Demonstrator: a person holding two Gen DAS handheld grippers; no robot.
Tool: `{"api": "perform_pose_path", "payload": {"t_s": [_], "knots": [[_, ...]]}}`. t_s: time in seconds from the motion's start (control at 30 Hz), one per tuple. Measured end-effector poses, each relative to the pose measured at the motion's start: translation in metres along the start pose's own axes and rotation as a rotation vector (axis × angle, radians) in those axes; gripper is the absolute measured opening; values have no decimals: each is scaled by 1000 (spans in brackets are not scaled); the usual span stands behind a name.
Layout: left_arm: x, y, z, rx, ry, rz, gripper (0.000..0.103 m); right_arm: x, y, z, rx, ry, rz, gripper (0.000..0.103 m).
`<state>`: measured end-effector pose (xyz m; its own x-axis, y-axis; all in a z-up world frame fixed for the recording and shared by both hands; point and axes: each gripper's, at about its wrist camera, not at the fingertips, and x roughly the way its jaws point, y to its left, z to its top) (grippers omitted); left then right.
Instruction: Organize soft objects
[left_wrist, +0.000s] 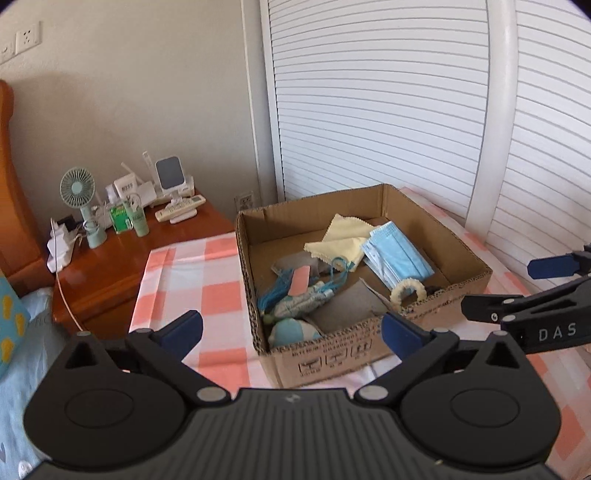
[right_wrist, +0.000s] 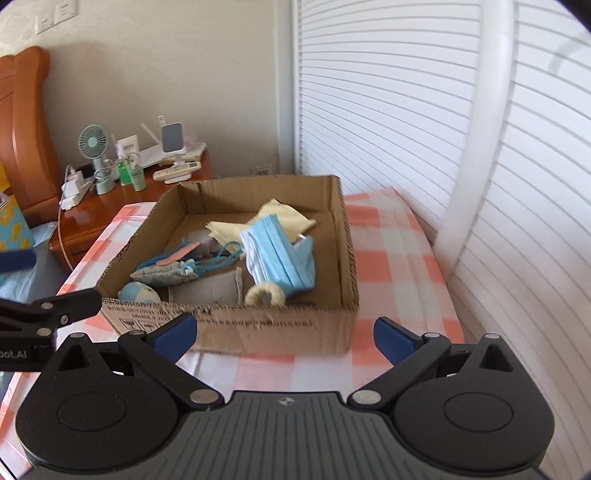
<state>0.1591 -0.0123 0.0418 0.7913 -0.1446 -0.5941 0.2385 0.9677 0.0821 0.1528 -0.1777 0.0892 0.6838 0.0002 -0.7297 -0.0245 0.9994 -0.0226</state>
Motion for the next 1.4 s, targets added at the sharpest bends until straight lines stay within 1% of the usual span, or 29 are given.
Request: {"api": "perform_pose_path", "payload": {"t_s": [0.13,0.23,0.47,1.4], "knots": [[-15,-2,-11,-59,44,-10,102,-15,0,-12,15,5,-53,103],[-26,-7,-16,-58,47,-14,102,-23,0,-17,26,-3,-71,103],[-39,-13,-21,-70,53,13,102,-31,2,-22,47,-9,-88,103],[-43,-12,-23,-104,55,2,102,-32,5,-22,31,-13,-110,103]]}}
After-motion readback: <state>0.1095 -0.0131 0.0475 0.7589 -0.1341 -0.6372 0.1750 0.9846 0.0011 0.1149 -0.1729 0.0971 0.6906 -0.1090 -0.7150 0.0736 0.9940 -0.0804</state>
